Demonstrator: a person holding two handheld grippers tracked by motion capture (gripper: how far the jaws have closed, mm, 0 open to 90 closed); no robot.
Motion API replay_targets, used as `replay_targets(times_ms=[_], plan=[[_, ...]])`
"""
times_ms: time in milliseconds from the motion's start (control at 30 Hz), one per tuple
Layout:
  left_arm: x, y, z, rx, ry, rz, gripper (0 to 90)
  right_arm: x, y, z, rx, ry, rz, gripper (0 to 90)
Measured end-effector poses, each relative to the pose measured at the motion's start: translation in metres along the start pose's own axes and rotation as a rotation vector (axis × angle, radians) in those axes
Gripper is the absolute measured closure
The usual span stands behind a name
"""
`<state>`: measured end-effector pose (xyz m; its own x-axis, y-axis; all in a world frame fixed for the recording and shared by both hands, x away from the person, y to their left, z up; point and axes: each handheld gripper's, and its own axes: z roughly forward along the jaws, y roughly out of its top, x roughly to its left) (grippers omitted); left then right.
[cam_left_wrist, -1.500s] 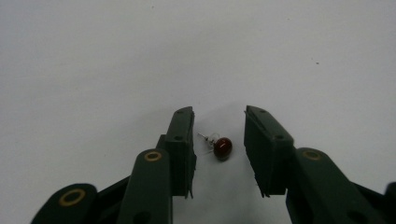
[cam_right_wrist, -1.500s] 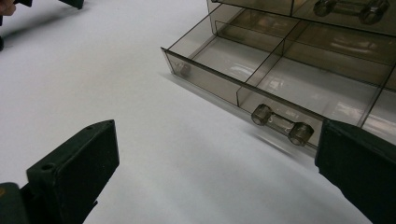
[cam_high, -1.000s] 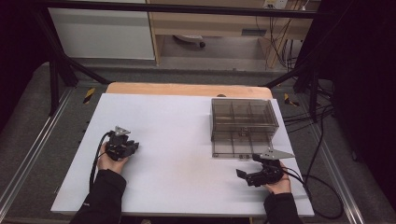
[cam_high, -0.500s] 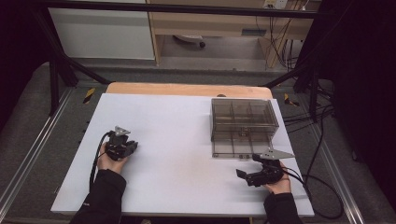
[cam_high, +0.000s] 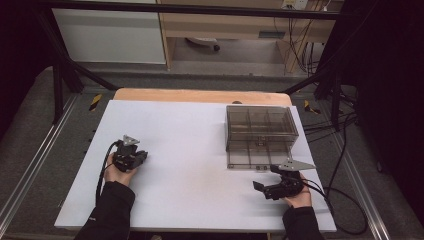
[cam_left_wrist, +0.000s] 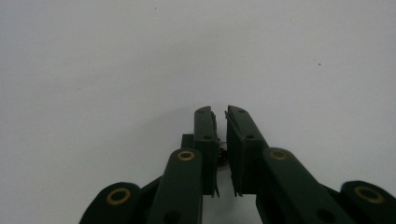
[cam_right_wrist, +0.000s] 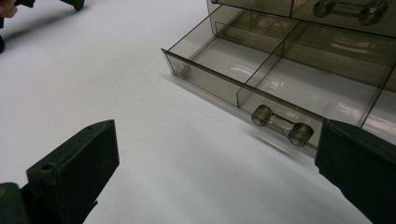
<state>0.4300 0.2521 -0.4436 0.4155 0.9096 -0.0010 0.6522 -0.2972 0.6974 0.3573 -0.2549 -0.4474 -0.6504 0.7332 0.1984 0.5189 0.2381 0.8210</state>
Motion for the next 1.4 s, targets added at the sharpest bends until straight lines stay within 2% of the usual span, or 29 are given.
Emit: replay_targets(times_ms=[900, 1400], plan=[[-0.004, 0.003, -0.009, -0.049, -0.024, 0.004, 83.4, 0.0, 0.0, 0.0, 0.001, 0.001, 0.0, 0.4], [-0.012, 0.007, -0.014, -0.062, -0.058, 0.016, 83.5, 0.0, 0.0, 0.0, 0.003, 0.001, 0.0, 0.4]])
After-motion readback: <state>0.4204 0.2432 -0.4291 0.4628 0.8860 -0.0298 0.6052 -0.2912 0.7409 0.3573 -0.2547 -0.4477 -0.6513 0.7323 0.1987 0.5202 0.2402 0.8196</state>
